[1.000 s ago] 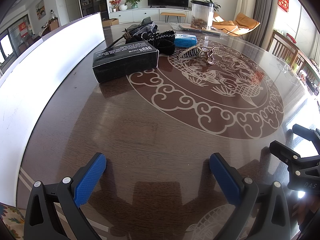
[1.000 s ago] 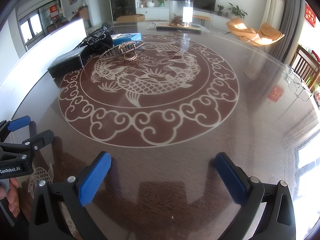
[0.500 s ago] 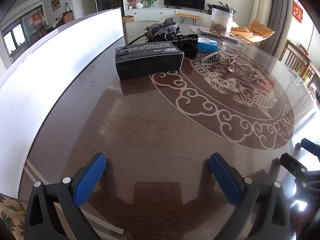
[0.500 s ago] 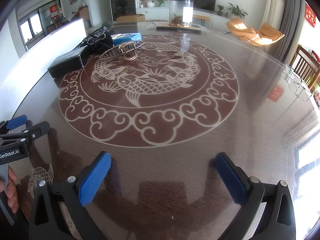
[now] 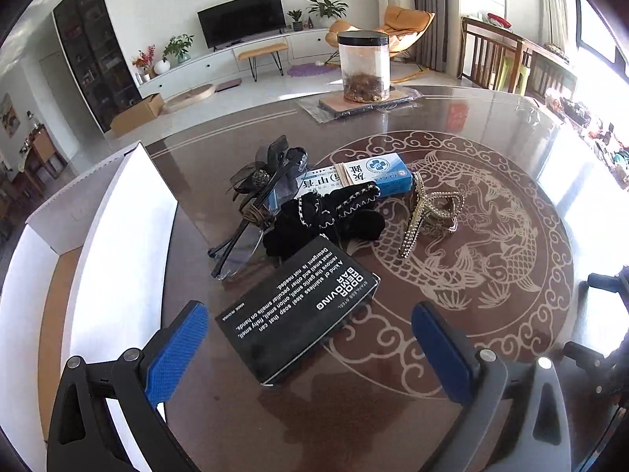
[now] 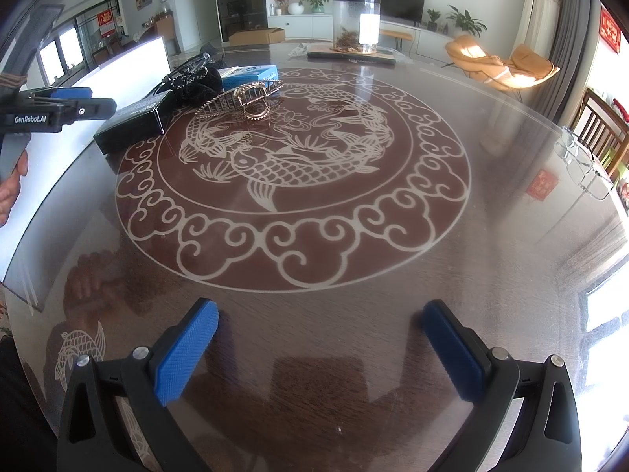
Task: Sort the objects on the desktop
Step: 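Reach the left tool to the black odor removing bar box and grasp it, then lift the black box off the table with the left tool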
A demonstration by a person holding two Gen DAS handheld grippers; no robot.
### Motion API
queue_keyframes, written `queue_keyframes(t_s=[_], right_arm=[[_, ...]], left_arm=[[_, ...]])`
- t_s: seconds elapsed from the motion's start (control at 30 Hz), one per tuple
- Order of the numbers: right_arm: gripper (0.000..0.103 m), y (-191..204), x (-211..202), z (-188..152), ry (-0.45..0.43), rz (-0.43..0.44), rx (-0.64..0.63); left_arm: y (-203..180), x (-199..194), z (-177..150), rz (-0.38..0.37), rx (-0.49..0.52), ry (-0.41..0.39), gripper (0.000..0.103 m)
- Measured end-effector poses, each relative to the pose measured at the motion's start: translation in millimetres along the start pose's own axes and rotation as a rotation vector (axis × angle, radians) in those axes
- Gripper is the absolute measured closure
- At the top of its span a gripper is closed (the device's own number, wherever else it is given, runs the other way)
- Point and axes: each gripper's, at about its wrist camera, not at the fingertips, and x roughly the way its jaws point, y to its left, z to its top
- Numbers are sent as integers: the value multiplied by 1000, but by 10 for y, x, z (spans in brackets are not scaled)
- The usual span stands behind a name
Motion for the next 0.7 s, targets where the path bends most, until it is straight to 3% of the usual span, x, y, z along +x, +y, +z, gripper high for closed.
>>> queue_keyframes(t_s=[0.17, 0.3, 0.43, 0.47, 0.53, 0.6, 0.7], right_arm=[[0, 1, 0, 1, 0, 0, 0], [0, 0, 0, 1, 0, 0, 0], [0, 0, 1, 2, 0, 0, 0], [0, 0, 0, 1, 0, -1, 0], [0, 0, -1, 3, 0, 0, 0], [0, -1, -1, 1, 0, 0, 0], [0, -1, 0, 0, 0, 0, 0]], left_arm=[[83, 347, 113, -75, 45, 37, 0], [-59, 480, 94, -35, 144, 30, 0], [-206, 609, -49, -34, 258, 89, 0], [-171, 587, -55, -44, 234, 72, 1], [-23, 580, -45, -56, 127, 78, 29], [71, 548, -69, -54, 16, 77, 44], [52, 437, -254, 16, -123, 66, 45]])
